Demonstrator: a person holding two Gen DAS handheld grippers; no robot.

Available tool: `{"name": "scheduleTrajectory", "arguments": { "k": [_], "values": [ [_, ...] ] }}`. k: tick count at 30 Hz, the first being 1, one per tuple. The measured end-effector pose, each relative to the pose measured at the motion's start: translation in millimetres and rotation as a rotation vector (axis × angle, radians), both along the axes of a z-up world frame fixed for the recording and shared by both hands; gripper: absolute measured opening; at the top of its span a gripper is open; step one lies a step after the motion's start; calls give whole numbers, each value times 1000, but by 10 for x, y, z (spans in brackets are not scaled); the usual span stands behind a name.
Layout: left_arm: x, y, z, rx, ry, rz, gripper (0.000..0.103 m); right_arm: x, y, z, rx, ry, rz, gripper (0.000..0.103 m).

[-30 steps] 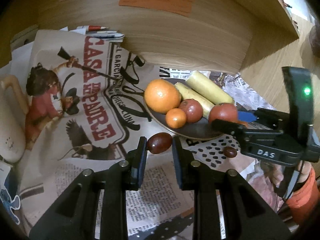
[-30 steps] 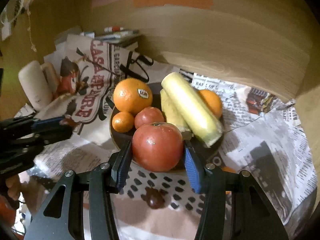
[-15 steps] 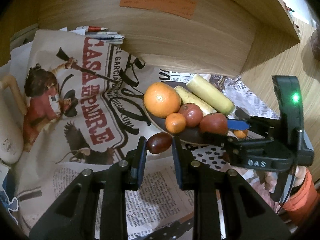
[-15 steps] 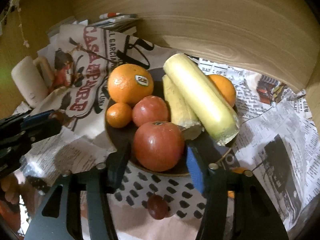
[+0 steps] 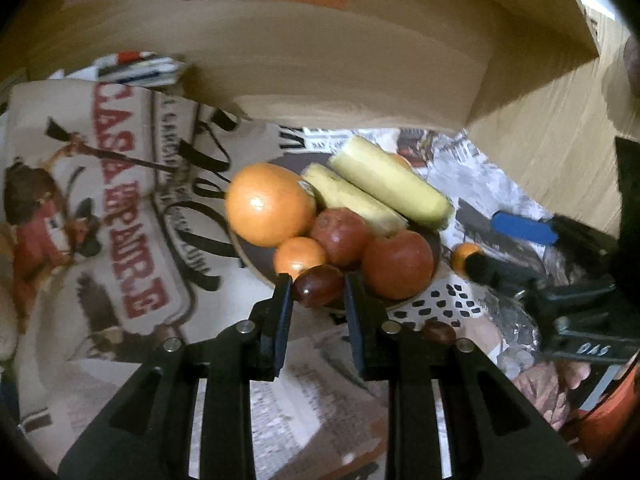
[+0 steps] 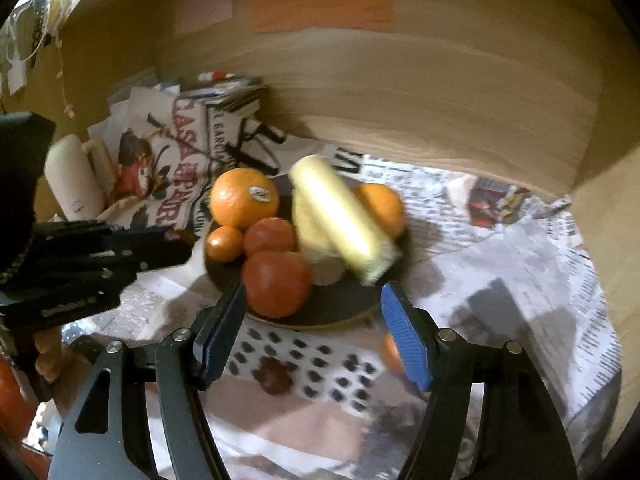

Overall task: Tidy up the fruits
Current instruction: 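Grasp the small mandarin on the newspaper with the right tool, then carry the mandarin onto the dark plate while the left tool grasps a dark date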

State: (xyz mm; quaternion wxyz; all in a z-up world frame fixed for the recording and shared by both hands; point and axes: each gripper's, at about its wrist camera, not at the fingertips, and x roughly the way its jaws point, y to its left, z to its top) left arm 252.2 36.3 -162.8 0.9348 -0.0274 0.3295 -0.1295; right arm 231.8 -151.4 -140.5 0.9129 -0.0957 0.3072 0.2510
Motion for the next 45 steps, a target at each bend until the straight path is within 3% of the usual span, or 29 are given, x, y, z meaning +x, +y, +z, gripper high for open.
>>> {"name": "scheduleTrajectory", "arguments": {
  "k": [8, 11, 13, 14, 19, 21, 24, 36, 45],
  "values": [
    [137, -195, -123, 59, 31, 0, 25, 58, -354, -68, -7, 14, -63, 66],
    [131, -241, -129, 83, 29, -2, 33, 129, -416, -135, -27, 29, -79, 66],
    [129, -257, -139, 97, 23, 16, 48, 190, -439, -200, -34, 52, -85, 66],
    [122, -256, -139, 103, 16, 24, 49, 212, -450, -229, -30, 64, -86, 66],
    [106, -219, -139, 89, 21, 25, 49, 291, -421, -352, -42, 109, -77, 63],
    [90, -211, -137, 88, 20, 25, 49, 323, -400, -391, -45, 137, -64, 47],
    [51, -217, -127, 88, 17, 19, 49, 360, -393, -449, -50, 168, -57, 36],
    [-168, -432, -89, 73, 9, -32, 49, 106, -481, -246, -9, 89, -56, 35],
    [-240, -792, -232, 74, 53, -113, 49, -96, -602, -193, 30, 62, -42, 35]
  ]
}}
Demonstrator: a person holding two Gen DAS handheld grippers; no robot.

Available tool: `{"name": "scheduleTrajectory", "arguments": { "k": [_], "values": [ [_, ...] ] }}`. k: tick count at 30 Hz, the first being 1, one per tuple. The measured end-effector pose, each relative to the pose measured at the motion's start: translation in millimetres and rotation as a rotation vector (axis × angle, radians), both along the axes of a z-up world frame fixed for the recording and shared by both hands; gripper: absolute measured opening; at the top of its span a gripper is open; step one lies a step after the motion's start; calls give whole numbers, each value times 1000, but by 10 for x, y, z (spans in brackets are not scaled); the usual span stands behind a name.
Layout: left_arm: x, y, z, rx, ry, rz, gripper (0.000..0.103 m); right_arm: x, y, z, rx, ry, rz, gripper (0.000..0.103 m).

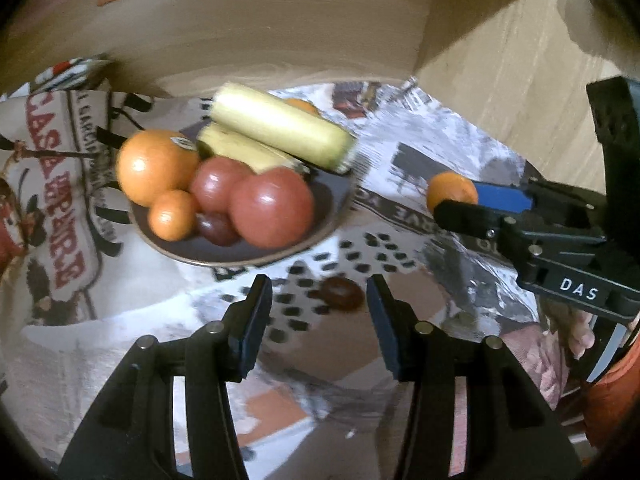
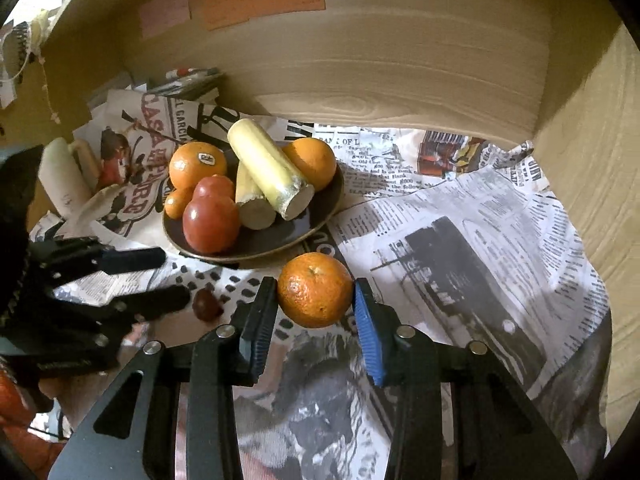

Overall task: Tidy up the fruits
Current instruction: 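Carry the mandarin onto the dark plate while the left tool grasps a dark date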

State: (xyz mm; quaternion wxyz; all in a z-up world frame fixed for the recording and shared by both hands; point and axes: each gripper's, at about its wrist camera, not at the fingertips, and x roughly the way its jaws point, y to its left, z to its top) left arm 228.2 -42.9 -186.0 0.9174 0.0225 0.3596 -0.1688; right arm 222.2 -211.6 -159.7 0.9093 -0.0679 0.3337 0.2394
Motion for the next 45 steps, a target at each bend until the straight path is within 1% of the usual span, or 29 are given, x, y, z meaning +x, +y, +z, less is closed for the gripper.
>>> {"name": "scheduleTrajectory", "arguments": {
  "k": [5, 6, 8, 10, 12, 17, 21, 26, 31, 36, 40, 45],
  "values": [
    [48, -151, -88, 14, 28, -10, 47, -71, -106, -11, 24, -2, -12, 35],
    [61, -170, -102, 18, 30, -11, 44, -86, -133, -9, 31, -3, -13, 35],
    [93, -227, -129, 31, 37, -15, 35, -115, -171, -5, 49, 0, -10, 35],
    [87, -261, -138, 55, 22, -2, 28, -123, -208, 1, 68, 5, -7, 35],
    [95, -275, -143, 62, 15, 4, 25, -130, -223, 7, 69, 1, -9, 35],
    [62, -245, -123, 45, 9, 5, 24, -159, -190, 23, 62, -8, 1, 35],
    [2, -187, -32, 39, -15, 6, 24, -148, -130, 58, 63, -16, 12, 35],
    [-35, 2, 219, 22, -85, 43, 24, -127, -29, 139, 75, -38, 28, 35],
    [23, 262, 455, 3, -134, 85, 24, -63, 153, 196, 55, -57, 55, 35],
    [168, 468, 556, -2, -137, 110, 24, 25, 344, 160, 22, -46, 82, 35],
    [317, 511, 556, 0, -122, 113, 24, 122, 466, 105, 3, -24, 83, 35],
    [496, 507, 558, 29, -116, 103, 24, 251, 569, 16, -22, 5, 80, 35]
  ]
}}
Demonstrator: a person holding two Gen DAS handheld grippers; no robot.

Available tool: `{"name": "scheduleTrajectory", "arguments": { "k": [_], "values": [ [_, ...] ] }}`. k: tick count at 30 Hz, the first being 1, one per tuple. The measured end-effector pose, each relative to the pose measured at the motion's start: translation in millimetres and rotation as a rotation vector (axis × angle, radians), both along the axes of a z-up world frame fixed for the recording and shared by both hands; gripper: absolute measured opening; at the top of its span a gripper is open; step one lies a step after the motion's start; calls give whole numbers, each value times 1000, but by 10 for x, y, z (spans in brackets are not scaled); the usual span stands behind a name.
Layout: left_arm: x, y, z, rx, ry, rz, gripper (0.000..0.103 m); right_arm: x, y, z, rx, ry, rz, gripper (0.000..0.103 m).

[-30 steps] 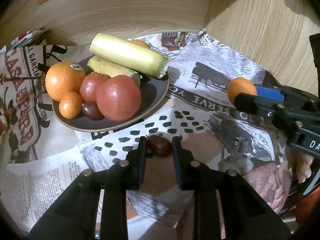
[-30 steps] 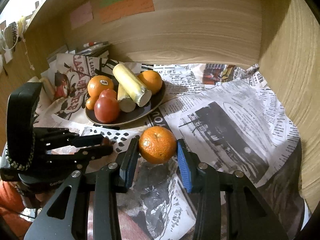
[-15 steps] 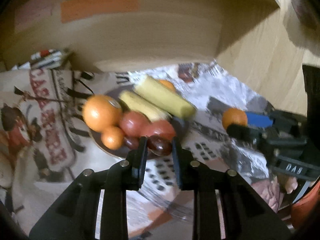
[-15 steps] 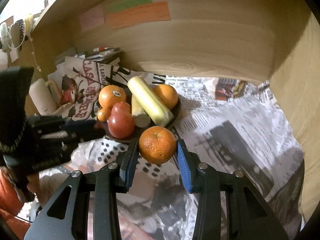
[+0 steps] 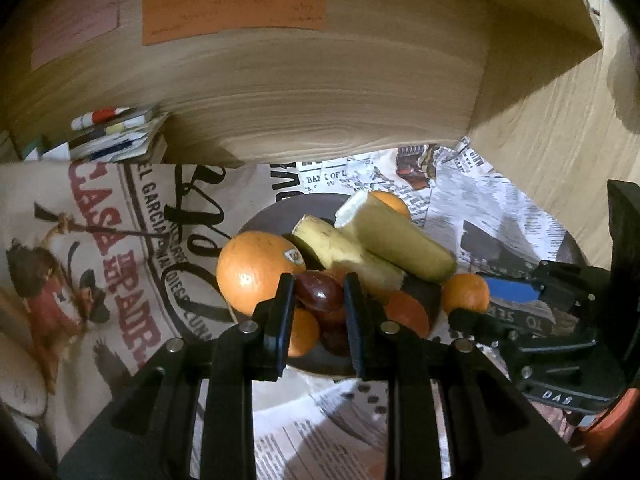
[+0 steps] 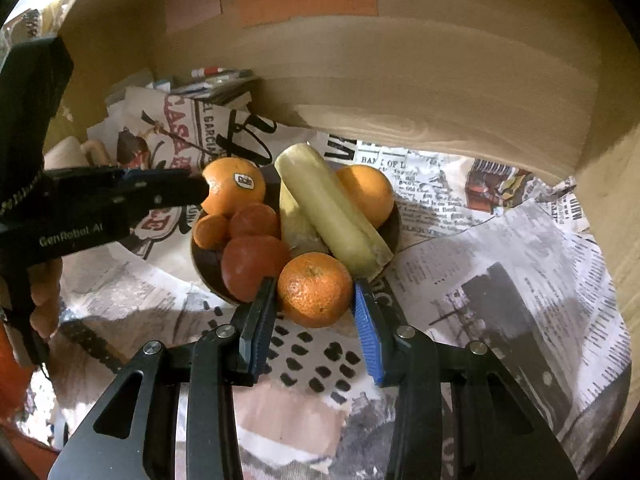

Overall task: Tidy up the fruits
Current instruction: 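Carry the mandarin onto the dark plate while the left tool grasps a dark date, then open both tools over the plate and lift them away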

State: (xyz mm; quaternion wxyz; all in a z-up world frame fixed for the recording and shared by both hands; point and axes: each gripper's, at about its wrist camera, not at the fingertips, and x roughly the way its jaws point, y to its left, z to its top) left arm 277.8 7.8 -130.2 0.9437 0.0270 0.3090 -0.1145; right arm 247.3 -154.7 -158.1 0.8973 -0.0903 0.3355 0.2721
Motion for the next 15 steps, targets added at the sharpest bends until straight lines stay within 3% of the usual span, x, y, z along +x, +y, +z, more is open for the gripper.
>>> {"name": "scheduleTrajectory", "arguments": {
  "k": [15],
  "values": [
    [372, -92, -123, 18, 43, -48, 24, 202, 64, -155, 4, 58, -5, 35]
  ]
}}
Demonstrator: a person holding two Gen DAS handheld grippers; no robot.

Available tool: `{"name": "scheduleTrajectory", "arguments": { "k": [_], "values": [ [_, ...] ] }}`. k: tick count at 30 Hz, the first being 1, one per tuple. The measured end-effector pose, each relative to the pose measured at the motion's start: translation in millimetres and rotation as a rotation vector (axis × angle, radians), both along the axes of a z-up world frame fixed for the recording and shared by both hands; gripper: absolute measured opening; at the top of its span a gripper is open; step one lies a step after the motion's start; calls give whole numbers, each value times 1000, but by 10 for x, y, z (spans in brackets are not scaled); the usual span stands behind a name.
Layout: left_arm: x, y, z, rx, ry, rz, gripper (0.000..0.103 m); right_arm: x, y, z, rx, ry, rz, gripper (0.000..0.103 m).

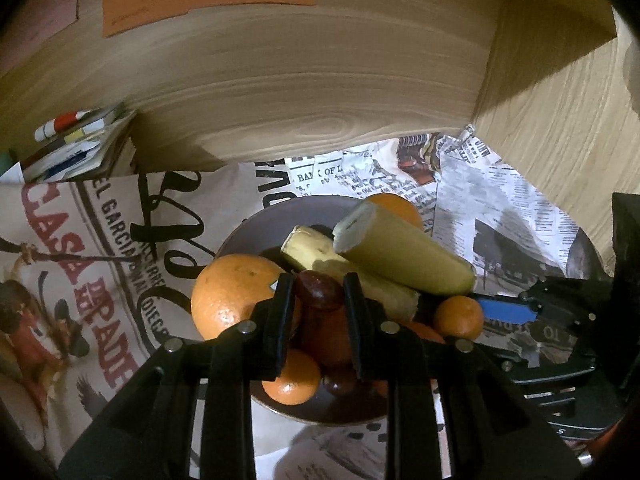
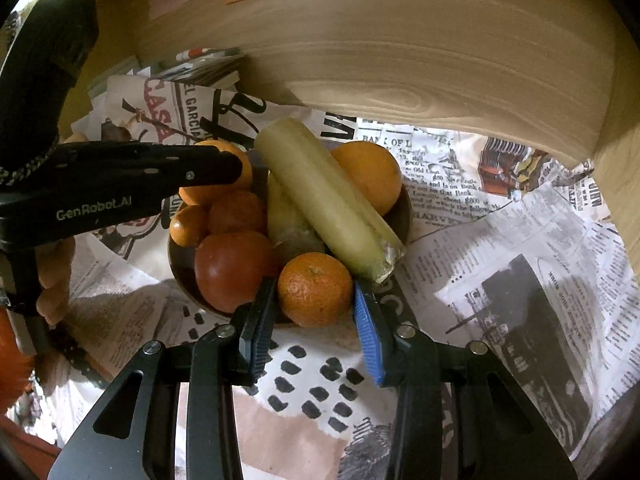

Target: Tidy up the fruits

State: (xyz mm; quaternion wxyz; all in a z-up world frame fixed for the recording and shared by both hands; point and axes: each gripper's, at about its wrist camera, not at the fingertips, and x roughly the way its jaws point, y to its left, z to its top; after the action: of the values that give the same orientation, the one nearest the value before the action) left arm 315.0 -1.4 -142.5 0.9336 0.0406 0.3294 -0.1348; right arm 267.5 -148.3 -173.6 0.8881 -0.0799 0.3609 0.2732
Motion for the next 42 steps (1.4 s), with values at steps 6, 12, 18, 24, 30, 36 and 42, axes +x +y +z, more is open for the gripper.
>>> {"name": "scheduleTrajectory", "arguments": {
  "k": [6, 12, 18, 24, 30, 36, 42],
  "values": [
    [-19, -10, -39, -3, 14, -14, 29, 9, 2, -1, -3, 2, -2, 37],
    [-188, 50, 53, -18, -30, 10, 39, -20, -26, 36, -8, -22, -20, 47],
    [-508, 161, 293, -39, -119, 50, 39, -189, -102, 237, 34, -114, -48, 47],
    [-976, 217, 597, -55, -238, 78, 39, -506, -198, 572, 81, -231, -71, 47],
    [-1493, 207, 824, -56, -357, 112, 39, -940, -304, 959, 155, -369, -77, 47],
    [-2017, 194, 1003, -75, -465, 152, 39, -1392, -365, 1234, 206, -490, -66, 47],
    [-2456, 206, 1115, -103, -563, 184, 40, -1719, -460, 1396, 284, -559, -67, 47]
  ]
}}
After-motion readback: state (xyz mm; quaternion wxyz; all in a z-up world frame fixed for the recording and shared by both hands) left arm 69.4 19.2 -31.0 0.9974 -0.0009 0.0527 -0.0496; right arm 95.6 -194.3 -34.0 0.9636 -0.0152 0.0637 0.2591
